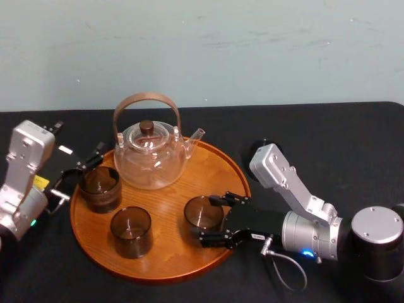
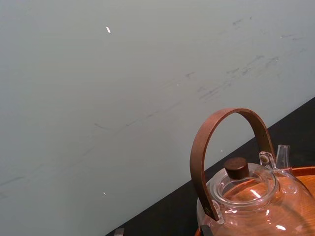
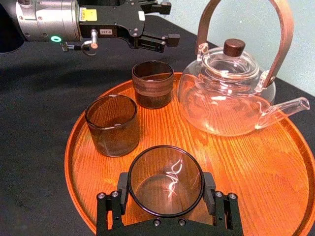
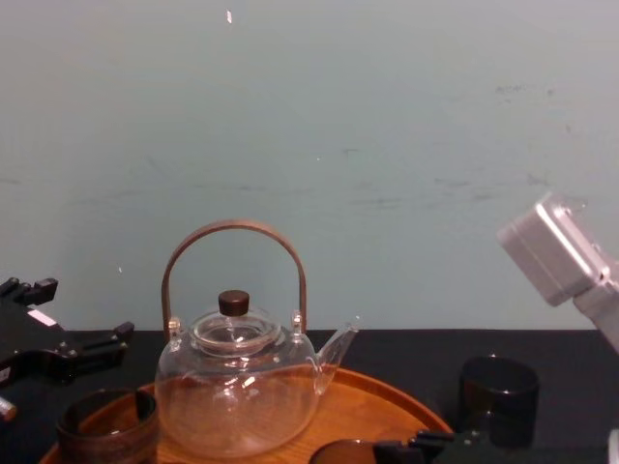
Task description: Pick up the glass from the table and place it on the tray.
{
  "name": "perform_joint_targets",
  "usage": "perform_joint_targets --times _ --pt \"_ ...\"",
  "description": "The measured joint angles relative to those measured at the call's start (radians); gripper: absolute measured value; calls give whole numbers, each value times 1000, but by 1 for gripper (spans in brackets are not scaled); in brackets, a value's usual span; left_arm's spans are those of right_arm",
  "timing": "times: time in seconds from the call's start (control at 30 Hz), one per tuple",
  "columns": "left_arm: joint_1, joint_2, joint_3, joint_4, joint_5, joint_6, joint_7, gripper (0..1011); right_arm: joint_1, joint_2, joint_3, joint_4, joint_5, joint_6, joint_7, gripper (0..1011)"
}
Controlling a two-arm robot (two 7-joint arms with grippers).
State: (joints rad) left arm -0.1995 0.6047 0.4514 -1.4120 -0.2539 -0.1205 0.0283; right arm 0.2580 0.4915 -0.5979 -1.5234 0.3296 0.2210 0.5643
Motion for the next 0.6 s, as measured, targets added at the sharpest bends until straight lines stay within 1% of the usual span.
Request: perform_joint_targets --times 0.47,0.6 --pt "0 0 0 0 0 0 0 1001 2 -4 -5 24 0 -1 -7 902" --pt "0 0 0 0 0 0 0 1001 2 -3 -7 25 -10 -3 -15 902"
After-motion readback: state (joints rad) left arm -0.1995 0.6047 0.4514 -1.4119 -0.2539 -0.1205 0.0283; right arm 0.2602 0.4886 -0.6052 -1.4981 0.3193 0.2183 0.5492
